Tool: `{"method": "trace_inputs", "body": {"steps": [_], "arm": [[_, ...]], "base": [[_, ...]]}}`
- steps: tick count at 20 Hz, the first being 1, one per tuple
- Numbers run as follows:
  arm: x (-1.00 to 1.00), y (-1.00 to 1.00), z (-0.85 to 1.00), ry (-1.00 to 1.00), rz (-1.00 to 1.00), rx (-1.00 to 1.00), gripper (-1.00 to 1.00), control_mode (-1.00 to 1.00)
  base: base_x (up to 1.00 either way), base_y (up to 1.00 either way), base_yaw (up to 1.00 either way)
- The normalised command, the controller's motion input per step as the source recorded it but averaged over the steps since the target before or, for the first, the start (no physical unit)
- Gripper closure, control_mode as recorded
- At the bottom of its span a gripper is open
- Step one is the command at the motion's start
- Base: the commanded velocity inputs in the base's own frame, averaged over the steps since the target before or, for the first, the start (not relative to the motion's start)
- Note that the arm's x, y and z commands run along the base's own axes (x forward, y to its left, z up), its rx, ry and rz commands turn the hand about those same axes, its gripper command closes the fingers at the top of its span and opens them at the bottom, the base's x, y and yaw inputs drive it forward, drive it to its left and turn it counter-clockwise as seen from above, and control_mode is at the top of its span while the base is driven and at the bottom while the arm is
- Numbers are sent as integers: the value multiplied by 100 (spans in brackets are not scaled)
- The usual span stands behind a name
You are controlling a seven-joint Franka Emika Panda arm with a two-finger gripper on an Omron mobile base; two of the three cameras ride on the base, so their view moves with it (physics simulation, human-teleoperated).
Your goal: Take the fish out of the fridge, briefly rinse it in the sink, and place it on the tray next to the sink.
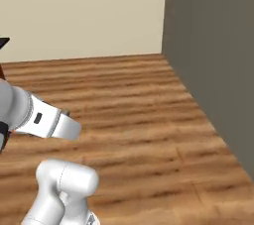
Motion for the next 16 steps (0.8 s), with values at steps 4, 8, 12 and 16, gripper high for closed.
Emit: {"method": "trace_inputs", "body": {"steps": [4,8,12,16], "arm": [[0,0,0,0,0,0,100,100],[0,0,0,0,0,0,100,100],[0,0,0,0,0,0,100,100],[0,0,0,0,0,0,100,100]], "base": [[-3,0,90],[0,0,87],[10,14,74],[51,72,45]]}}
